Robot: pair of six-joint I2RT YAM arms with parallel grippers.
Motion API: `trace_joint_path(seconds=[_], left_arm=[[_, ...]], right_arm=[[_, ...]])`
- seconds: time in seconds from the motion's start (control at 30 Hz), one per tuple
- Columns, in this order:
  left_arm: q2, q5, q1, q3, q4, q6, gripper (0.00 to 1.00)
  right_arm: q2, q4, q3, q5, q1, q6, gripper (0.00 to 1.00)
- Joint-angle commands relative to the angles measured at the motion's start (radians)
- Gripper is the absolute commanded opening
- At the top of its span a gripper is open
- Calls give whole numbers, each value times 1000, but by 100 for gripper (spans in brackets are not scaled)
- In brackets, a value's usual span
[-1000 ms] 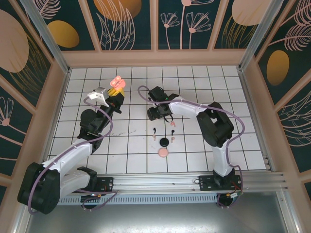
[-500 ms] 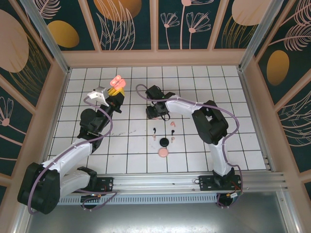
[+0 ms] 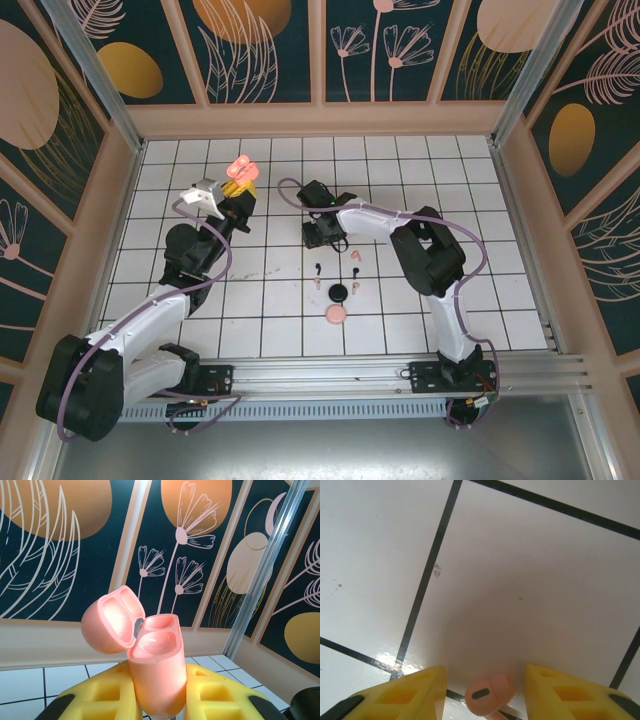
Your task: Insert wireless bluetooth earbuds into charging case
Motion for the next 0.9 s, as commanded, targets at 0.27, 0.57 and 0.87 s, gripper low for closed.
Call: trace_joint_path(seconds=[0.27, 0.57, 0.87], left_arm=[[-4, -4, -5, 27, 23, 16, 0], [-2, 4, -5, 26, 22, 11, 0], [-4, 52, -5, 1, 57, 44, 0]], right_arm=[[29, -18, 1, 35, 12, 29, 36], [30, -18, 0, 54, 12, 43, 26], [-90, 45, -58, 68, 9, 70, 22]])
